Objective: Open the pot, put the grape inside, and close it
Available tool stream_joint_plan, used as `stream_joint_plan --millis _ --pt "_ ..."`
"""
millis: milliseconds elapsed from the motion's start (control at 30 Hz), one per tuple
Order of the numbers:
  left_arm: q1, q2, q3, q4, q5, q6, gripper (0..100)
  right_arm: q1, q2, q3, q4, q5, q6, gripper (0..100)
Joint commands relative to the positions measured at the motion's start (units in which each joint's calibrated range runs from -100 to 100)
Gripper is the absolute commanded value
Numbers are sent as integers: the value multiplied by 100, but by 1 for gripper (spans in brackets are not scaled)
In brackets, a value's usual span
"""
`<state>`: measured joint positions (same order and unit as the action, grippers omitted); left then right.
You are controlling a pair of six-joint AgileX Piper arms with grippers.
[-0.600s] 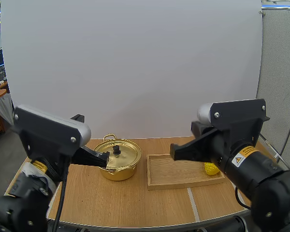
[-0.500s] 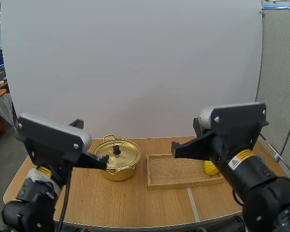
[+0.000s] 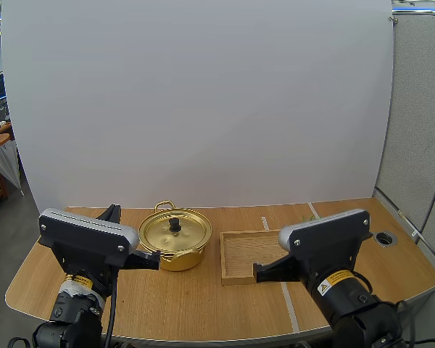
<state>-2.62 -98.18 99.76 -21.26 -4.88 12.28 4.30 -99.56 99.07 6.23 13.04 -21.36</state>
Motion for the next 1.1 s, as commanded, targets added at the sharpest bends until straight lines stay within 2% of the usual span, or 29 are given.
stream_joint_plan --millis 0,200,400,567,667,800,867,1067 --pt "113 -51 24 -363 488 -387 0 -45 -44 93 -53 -152 -14 0" --pt "154 -182 24 -363 1366 -387 0 -116 -44 93 233 236 40 0" --pt "241 -182 24 -352 1874 -398 0 -182 -44 93 322 1184 40 0" --pt "269 -182 24 -205 2653 -458 0 -182 -44 93 322 1220 40 0" --pt "277 -182 24 308 2703 -890 0 -182 -44 93 322 1236 40 0" --pt "277 -182 24 1720 3098 -2646 0 -182 -44 93 322 1546 40 0" --pt "277 -182 24 2297 3193 -3245 0 -205 -44 93 322 1593 40 0" --pt "277 -182 24 2370 3328 -3312 0 -222 -44 93 322 1772 40 0"
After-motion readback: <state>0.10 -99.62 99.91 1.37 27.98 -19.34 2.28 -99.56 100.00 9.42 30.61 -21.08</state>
